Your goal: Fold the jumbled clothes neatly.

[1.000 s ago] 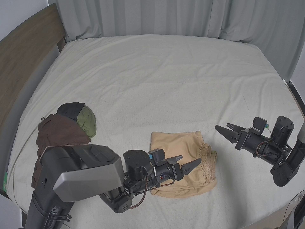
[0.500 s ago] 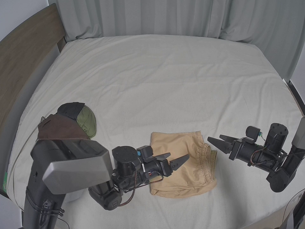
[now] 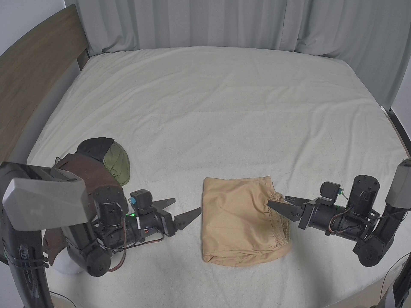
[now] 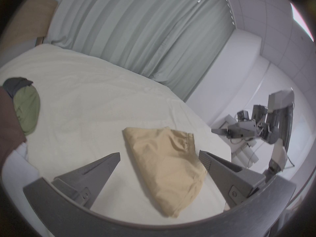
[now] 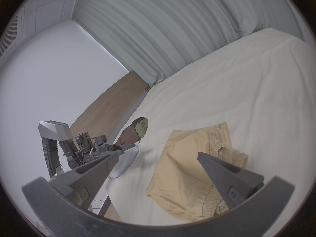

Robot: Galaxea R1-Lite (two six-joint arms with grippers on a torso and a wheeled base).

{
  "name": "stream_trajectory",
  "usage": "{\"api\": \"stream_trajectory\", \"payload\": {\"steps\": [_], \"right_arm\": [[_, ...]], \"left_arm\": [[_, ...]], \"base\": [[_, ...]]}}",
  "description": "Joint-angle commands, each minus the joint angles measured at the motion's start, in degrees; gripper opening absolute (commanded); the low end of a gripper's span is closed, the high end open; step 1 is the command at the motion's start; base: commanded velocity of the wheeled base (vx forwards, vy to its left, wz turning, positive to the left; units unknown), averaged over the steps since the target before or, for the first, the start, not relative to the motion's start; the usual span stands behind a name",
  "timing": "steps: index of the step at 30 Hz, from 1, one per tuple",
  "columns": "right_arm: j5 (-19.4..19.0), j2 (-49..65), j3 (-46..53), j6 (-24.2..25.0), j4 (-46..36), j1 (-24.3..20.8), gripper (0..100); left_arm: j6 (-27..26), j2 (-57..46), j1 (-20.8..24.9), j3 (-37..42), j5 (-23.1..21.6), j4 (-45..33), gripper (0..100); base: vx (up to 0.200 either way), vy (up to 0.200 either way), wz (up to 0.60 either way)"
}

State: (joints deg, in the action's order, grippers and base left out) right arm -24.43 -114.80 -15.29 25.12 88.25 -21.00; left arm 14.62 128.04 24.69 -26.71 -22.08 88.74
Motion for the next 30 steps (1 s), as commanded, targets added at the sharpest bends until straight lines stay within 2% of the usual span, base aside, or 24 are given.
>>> {"api": "stream_trajectory", "payload": {"steps": [1,3,6,8,30], "right_arm": [[1.3,-1.0,0.4,0.1,0.1,-2.6,100],[1.4,-1.0,0.4,0.1,0.1,-2.7,100],[1.8,-1.2,0.9,0.0,0.1,-4.0,100],[2.1,-1.7,1.0,0.1,0.1,-4.0,100],[3.1,-15.6,4.3,-0.9,0.1,-3.3,100]], "left_arm": [[-4.8,-5.3,-4.0,6.1,-5.4,0.0,100],[-5.4,-5.5,-4.3,6.4,-6.0,0.0,100],[-13.6,-6.4,-7.0,8.3,-7.8,0.0,100],[-16.2,-6.1,-8.1,8.3,-7.8,0.0,100],[-17.4,-2.1,-8.6,6.9,-7.8,0.1,100]], "base": [[0.0,0.0,0.0],[0.0,0.0,0.0],[0.0,0.0,0.0],[0.0,0.0,0.0],[0.0,0.0,0.0]]}}
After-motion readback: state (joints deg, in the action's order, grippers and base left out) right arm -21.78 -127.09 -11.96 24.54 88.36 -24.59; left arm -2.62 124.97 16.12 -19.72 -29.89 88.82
